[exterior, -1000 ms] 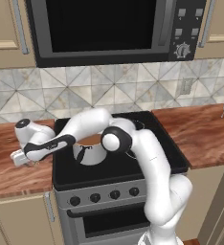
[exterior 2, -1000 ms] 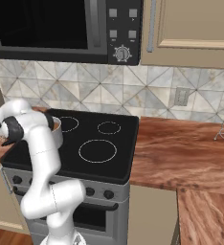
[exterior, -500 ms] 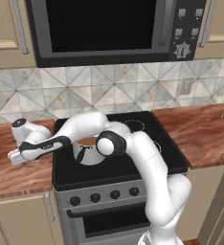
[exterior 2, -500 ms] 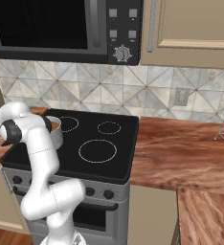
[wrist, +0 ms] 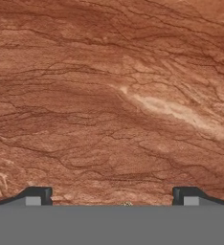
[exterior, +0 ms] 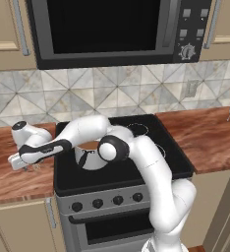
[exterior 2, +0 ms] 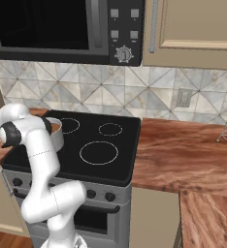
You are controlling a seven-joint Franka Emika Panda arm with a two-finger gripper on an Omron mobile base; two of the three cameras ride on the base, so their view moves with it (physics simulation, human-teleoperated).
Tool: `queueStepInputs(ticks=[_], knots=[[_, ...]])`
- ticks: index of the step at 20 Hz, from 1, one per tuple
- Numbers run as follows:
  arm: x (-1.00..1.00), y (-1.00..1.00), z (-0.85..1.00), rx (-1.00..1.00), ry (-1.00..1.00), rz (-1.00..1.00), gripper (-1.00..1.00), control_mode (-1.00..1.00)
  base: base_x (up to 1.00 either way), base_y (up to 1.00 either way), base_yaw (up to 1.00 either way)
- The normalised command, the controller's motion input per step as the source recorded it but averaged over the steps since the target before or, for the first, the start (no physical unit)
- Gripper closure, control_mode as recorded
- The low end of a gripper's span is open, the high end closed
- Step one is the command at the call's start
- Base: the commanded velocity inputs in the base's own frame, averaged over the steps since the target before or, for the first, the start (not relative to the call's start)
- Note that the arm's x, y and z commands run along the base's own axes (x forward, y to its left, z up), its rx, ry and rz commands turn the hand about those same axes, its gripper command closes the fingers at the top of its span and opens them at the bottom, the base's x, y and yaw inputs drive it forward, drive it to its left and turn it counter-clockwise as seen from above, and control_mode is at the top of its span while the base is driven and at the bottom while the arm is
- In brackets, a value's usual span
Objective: Pick up the sugar cube(s) and place them in the saucepan with hot chocolate.
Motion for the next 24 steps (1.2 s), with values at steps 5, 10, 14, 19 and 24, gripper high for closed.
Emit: queueStepInputs(ticks=[5,10,14,19,24], knots=[[-0.09,-0.09,-0.09,0.00,0.00,0.00,-1.00,-1.00,0.00,0.00,0.00],[-0.21,-0.08,-0.02,0.00,0.00,0.00,-1.00,-1.00,0.00,0.00,0.00],[-0.12,-0.04,-0.05,0.00,0.00,0.00,-1.00,-1.00,0.00,0.00,0.00],[0.00,-0.05,-0.05,0.00,0.00,0.00,-1.00,-1.00,0.00,0.00,0.00],[0.00,0.00,0.00,0.00,0.00,0.00,1.00,-1.00,0.00,0.00,0.00]])
